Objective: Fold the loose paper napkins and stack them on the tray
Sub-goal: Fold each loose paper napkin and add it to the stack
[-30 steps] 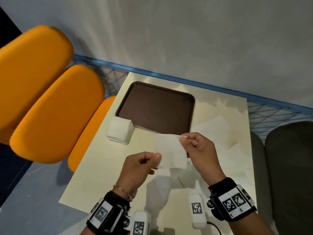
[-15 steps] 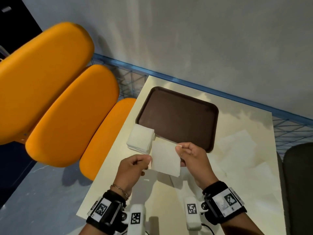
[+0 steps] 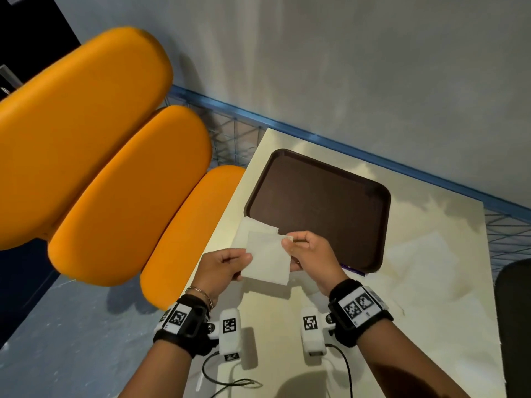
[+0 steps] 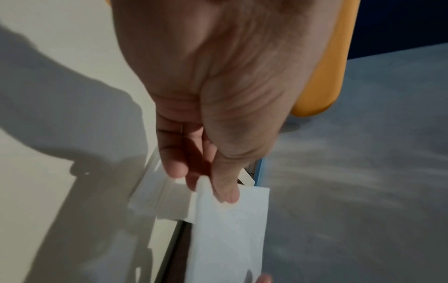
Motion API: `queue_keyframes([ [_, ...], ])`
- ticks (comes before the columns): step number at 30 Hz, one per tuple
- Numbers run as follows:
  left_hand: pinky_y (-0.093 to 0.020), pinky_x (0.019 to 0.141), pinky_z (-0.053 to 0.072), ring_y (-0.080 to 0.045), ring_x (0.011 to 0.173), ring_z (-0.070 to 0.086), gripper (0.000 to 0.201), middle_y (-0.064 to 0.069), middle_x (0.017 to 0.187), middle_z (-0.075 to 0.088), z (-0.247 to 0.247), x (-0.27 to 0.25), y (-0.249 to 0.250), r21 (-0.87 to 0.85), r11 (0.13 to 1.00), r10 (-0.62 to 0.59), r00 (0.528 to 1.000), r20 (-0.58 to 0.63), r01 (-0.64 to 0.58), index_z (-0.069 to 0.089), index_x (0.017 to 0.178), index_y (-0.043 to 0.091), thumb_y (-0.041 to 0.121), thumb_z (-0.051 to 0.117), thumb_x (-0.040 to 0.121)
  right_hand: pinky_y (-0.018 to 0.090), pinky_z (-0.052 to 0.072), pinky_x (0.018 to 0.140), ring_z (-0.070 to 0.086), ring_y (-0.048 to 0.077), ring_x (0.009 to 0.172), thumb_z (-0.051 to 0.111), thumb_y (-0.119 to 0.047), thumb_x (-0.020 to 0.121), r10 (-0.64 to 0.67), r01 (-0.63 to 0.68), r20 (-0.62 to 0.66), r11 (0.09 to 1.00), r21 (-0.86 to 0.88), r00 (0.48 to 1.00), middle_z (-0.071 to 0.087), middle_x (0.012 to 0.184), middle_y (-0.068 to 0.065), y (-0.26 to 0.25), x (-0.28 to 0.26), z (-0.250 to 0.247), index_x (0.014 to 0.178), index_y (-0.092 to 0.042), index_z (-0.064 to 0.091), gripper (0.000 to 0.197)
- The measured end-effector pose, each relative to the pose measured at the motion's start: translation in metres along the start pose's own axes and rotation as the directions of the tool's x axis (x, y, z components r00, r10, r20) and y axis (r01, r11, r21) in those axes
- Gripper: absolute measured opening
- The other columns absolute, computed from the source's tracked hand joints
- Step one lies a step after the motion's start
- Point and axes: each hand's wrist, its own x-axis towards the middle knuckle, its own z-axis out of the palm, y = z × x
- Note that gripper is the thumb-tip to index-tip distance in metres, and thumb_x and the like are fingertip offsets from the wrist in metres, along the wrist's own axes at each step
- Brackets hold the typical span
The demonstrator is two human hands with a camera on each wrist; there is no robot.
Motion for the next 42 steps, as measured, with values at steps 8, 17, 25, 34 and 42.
queue_keyframes([
  [8, -0.021, 0.072, 0.057, -0.006, 0.07, 0.07, 0.014, 0.007, 0.079, 0.079, 0.001, 0.056, 0.008, 0.243, 0.965, 0.153, 0.962, -0.227, -0.097, 0.084, 0.092, 0.02, 0.026, 0.09, 0.081, 0.041, 0.067, 0.079, 0.081, 0.027, 0.086, 0.084, -0.004, 0.088, 0.09, -0.093, -0.08, 0.995, -0.044, 0.993, 0.082, 0.097, 0.011, 0.016, 0.056, 0.028, 0.111, -0.005, 0.072, 0.026],
  [17, -0.025, 0.082, 0.053, -0.012, 0.09, 0.071, 0.017, 0.009, 0.09, 0.078, 0.002, 0.076, 0.003, 0.366, 0.928, 0.17, 0.953, -0.25, -0.07, 0.084, 0.097, 0.021, 0.026, 0.089, 0.081, 0.038, 0.067, 0.064, 0.078, 0.019, 0.066, 0.089, -0.005, 0.08, 0.086, -0.121, -0.181, 0.973, -0.194, 0.98, 0.08, 0.086, 0.009, 0.027, 0.07, 0.036, 0.091, -0.015, 0.07, 0.024],
  [25, -0.021, 0.074, 0.049, -0.011, 0.089, 0.07, 0.016, 0.011, 0.086, 0.076, 0.001, 0.077, 0.002, 0.403, 0.915, 0.147, 0.95, -0.277, -0.024, 0.083, 0.094, 0.022, 0.029, 0.089, 0.081, 0.04, 0.067, 0.065, 0.079, 0.022, 0.07, 0.092, -0.006, 0.076, 0.053, -0.088, -0.181, 0.977, -0.193, 0.982, 0.079, 0.088, 0.011, 0.03, 0.071, 0.031, 0.097, -0.014, 0.072, 0.03],
  [34, -0.033, 0.078, 0.052, -0.019, 0.101, 0.067, 0.052, 0.004, 0.116, 0.069, 0.011, 0.056, 0.0, 0.556, 0.822, 0.321, 0.905, -0.278, -0.121, 0.072, 0.119, 0.023, 0.052, 0.087, 0.079, 0.036, 0.06, 0.09, 0.072, 0.015, 0.099, 0.09, -0.028, 0.074, -0.054, -0.069, -0.181, 0.791, -0.607, 0.982, 0.073, 0.107, -0.006, 0.071, 0.015, -0.058, 0.109, -0.025, 0.071, 0.04],
  [42, -0.025, 0.075, 0.051, -0.004, 0.086, 0.064, 0.027, 0.012, 0.102, 0.069, 0.081, -0.009, -0.017, 0.634, 0.653, 0.431, 0.892, 0.138, -0.414, 0.076, 0.102, 0.029, 0.047, 0.084, 0.083, 0.029, 0.041, 0.113, 0.043, 0.019, 0.14, 0.087, -0.032, 0.084, 0.014, -0.017, -0.013, 0.34, -0.94, 1.0, 0.035, 0.163, -0.005, 0.152, -0.069, -0.123, 0.156, -0.031, 0.044, 0.083],
])
